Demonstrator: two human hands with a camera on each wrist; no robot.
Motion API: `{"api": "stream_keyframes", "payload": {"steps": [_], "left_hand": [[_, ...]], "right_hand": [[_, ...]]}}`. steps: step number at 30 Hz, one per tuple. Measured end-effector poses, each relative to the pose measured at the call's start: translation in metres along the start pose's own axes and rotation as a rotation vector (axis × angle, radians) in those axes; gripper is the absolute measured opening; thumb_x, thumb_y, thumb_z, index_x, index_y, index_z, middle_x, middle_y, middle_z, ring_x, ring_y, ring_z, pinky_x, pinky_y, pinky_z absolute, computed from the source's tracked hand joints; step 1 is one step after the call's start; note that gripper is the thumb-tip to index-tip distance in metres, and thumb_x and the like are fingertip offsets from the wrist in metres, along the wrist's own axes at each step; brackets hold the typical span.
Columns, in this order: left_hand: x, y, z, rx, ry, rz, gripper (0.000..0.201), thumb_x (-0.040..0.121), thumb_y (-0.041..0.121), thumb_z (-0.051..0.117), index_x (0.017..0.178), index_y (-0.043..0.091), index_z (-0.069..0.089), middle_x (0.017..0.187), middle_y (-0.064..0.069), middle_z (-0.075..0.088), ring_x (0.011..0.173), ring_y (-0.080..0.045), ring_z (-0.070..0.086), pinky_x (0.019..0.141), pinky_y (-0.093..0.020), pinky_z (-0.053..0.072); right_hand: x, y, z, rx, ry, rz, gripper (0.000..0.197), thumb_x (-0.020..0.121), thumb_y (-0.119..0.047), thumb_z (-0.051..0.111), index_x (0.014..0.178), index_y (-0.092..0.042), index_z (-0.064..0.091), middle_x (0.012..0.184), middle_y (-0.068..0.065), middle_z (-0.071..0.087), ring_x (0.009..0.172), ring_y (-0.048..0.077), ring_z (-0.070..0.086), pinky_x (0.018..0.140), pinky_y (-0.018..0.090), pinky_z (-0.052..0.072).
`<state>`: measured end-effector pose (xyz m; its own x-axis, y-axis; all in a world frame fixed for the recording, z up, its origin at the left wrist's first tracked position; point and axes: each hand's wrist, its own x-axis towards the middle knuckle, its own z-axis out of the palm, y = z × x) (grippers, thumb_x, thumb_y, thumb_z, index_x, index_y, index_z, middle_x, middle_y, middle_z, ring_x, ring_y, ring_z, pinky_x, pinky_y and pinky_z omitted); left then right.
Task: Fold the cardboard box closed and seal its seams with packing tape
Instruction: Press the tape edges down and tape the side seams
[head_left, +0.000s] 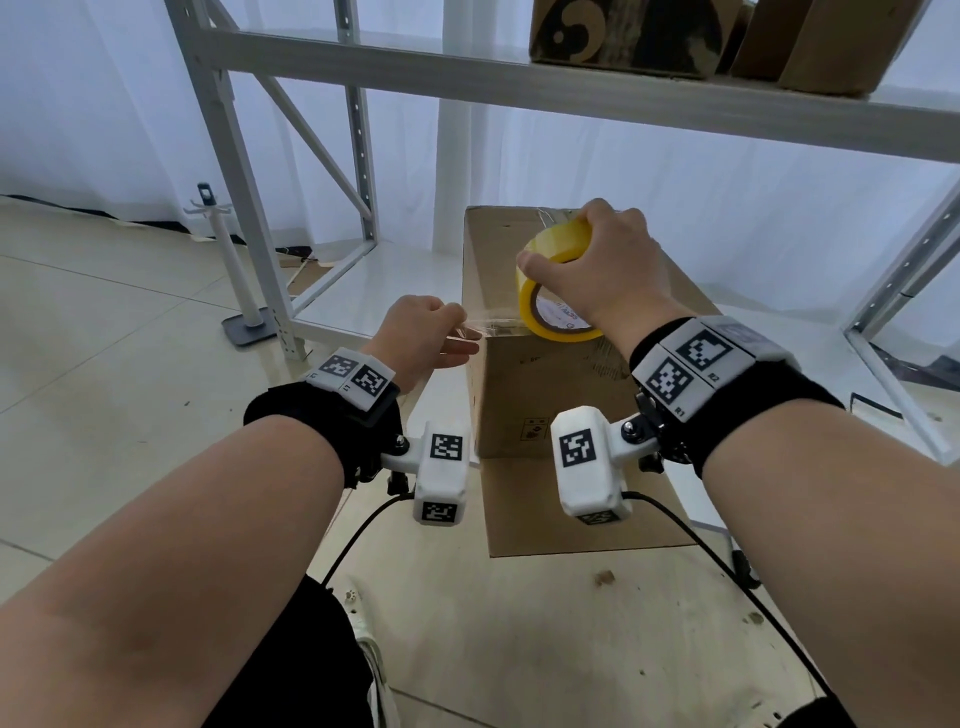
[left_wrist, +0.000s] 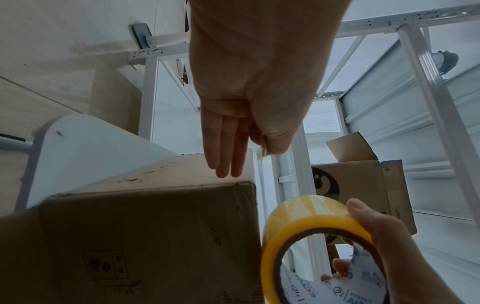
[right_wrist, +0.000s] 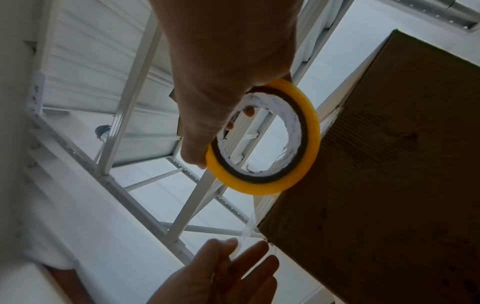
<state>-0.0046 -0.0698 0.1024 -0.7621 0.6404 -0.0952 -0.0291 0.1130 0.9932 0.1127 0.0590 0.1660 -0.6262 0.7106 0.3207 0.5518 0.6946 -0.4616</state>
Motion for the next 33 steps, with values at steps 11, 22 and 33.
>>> {"api": "stream_keyframes", "payload": {"steps": [11, 22, 33], "left_hand": [[0.003, -0.001, -0.009, 0.073, 0.038, -0.023, 0.018, 0.093, 0.014, 0.050, 0.099, -0.001, 0.059, 0.083, -0.010, 0.069, 0.070, -0.020, 0.069, 0.073, -0.034, 0.057], [0.007, -0.006, -0.007, 0.204, 0.059, -0.054, 0.018, 0.094, 0.015, 0.051, 0.094, -0.001, 0.059, 0.085, -0.011, 0.068, 0.071, -0.022, 0.068, 0.073, -0.034, 0.058], [0.012, -0.021, 0.009, 0.428, 0.039, -0.060, 0.028, 0.096, 0.028, 0.052, 0.101, 0.002, 0.057, 0.081, -0.006, 0.063, 0.069, -0.017, 0.062, 0.067, -0.029, 0.054]], "right_hand": [[0.002, -0.018, 0.010, -0.136, -0.001, -0.018, 0.083, 0.072, -0.072, 0.057, 0.137, -0.025, 0.039, 0.133, 0.008, 0.043, 0.124, 0.033, 0.044, 0.094, 0.050, 0.046], [-0.001, -0.023, 0.007, -0.167, -0.026, -0.019, 0.083, 0.075, -0.072, 0.056, 0.139, -0.023, 0.037, 0.136, 0.010, 0.042, 0.126, 0.034, 0.042, 0.098, 0.050, 0.044], [0.003, -0.019, 0.004, -0.151, -0.051, -0.006, 0.084, 0.074, -0.072, 0.056, 0.138, -0.022, 0.037, 0.133, 0.010, 0.042, 0.125, 0.034, 0.043, 0.096, 0.047, 0.044]]}}
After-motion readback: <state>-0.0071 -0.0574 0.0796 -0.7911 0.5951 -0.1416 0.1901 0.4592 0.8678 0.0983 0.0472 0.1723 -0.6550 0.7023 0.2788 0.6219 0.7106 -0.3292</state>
